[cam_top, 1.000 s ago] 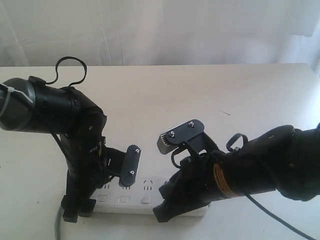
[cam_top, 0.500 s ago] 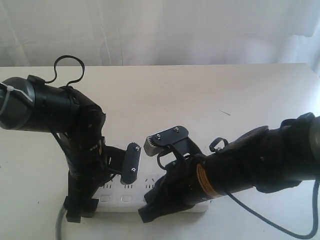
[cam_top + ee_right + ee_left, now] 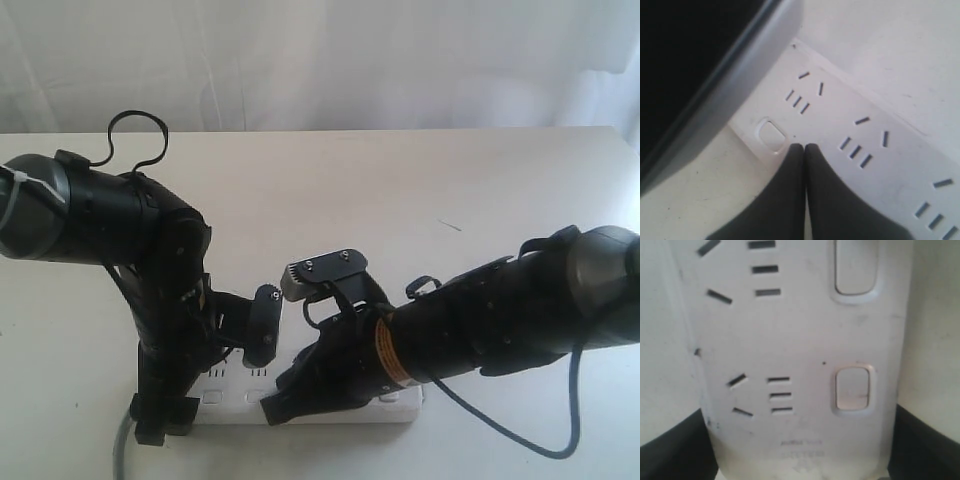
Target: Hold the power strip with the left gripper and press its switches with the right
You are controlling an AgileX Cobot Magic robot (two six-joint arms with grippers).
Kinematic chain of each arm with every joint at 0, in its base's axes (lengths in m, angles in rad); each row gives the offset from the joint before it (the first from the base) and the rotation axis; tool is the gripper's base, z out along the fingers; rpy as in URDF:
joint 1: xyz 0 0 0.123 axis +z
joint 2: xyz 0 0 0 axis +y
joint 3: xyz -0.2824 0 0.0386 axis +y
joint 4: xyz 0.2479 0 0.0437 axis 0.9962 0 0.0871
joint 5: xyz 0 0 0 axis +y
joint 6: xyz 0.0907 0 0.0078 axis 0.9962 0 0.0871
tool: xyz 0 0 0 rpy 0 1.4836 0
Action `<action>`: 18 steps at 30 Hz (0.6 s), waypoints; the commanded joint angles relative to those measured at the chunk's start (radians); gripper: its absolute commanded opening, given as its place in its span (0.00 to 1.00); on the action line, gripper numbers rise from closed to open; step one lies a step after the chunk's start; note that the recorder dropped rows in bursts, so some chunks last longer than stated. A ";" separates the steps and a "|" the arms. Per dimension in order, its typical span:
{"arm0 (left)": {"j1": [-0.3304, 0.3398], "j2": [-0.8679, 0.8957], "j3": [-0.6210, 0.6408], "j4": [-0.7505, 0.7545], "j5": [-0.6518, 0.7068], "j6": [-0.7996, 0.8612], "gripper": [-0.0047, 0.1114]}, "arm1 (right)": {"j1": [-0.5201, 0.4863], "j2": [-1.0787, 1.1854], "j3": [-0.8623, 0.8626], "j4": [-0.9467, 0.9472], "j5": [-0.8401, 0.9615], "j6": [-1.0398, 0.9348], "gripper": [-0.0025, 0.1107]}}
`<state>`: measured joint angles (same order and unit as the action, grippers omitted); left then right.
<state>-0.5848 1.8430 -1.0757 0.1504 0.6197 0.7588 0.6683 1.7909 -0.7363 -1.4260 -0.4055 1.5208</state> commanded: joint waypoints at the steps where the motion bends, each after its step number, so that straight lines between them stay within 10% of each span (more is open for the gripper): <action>1: -0.006 0.034 0.015 -0.045 -0.055 -0.022 0.04 | 0.000 0.038 0.009 -0.022 0.024 -0.026 0.02; 18: -0.006 0.034 0.015 -0.045 -0.047 -0.026 0.04 | 0.000 0.003 0.016 -0.181 0.109 0.088 0.02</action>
<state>-0.5839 1.8430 -1.0757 0.1425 0.6189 0.7565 0.6707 1.7782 -0.7361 -1.5515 -0.3897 1.5971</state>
